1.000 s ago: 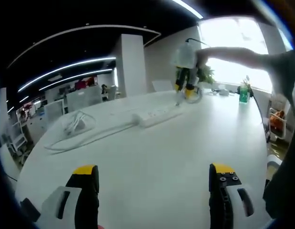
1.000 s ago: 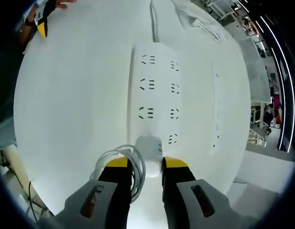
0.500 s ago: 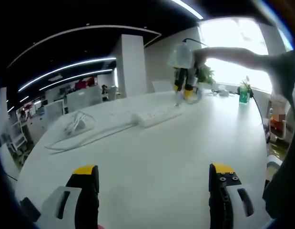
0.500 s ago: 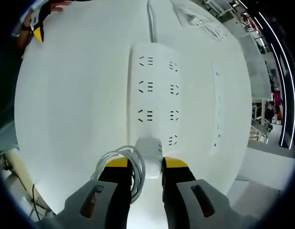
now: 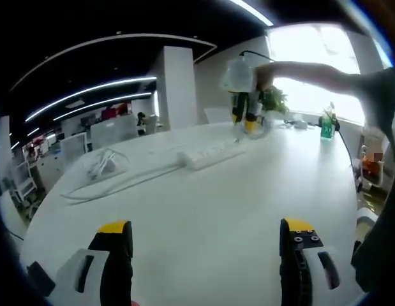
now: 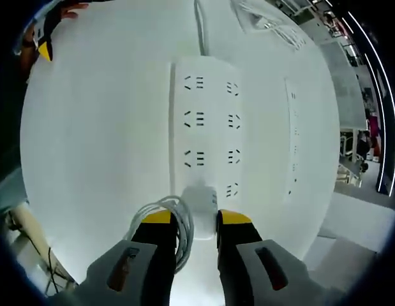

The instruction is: Straighten the power strip on the desk, plug the charger into it

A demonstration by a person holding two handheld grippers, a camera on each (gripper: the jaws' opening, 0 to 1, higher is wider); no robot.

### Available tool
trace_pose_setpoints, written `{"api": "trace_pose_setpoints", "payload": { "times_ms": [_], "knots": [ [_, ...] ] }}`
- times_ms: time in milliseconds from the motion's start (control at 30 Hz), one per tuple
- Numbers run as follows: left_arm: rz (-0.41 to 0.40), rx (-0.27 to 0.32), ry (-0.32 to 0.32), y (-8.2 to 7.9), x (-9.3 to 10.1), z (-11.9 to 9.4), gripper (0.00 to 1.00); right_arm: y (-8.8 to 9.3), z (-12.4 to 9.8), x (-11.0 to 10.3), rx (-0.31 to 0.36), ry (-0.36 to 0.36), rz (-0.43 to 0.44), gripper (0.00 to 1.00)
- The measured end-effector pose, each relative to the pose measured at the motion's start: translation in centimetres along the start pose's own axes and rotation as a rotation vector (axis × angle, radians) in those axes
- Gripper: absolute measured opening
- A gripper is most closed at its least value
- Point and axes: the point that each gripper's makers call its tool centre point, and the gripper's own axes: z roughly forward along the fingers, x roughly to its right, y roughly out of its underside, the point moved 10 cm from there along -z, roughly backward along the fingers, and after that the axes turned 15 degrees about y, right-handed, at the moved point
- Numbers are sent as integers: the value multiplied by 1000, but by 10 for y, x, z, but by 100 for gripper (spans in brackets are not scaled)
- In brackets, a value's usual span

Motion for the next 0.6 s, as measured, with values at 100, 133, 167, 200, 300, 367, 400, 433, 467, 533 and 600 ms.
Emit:
{"api": "trace_pose_setpoints", "payload": {
  "times_ms": [100,133,167,200,300,367,400,433,467,533,600],
  "knots": [
    [-2,1,-2,1,-1,-1,99,-3,8,-2,-1,-4,34,22],
    [-3,-1,-3,1,-1,-1,99,-2,8,-1,-73,29,-13,22],
    [-3,-1,-3,1,-2,-1,99,-6,11,-5,-39,3,0,22],
    [-3,-2,-4,1,-2,-1,99,-7,12,-7,-38,8,4,22],
    [-4,-4,-14,3,-3,-5,99,-6,9,-5,-26,0,11,22],
    [-6,-4,-18,4,-5,-6,99,-6,8,-6,-22,2,13,22],
    [-8,-3,-19,4,-6,-5,99,-6,8,-6,-22,2,12,22],
    [-10,-3,-19,4,-6,-5,99,-6,8,-6,-24,3,11,22],
    [-9,-3,-18,4,-6,-4,99,-6,8,-6,-25,1,7,22],
    [-6,-2,-13,3,-5,-3,99,-6,8,-5,-26,-4,6,22],
    [-5,0,-9,3,-4,-2,99,-6,9,-5,-26,-7,5,22]
  ]
}}
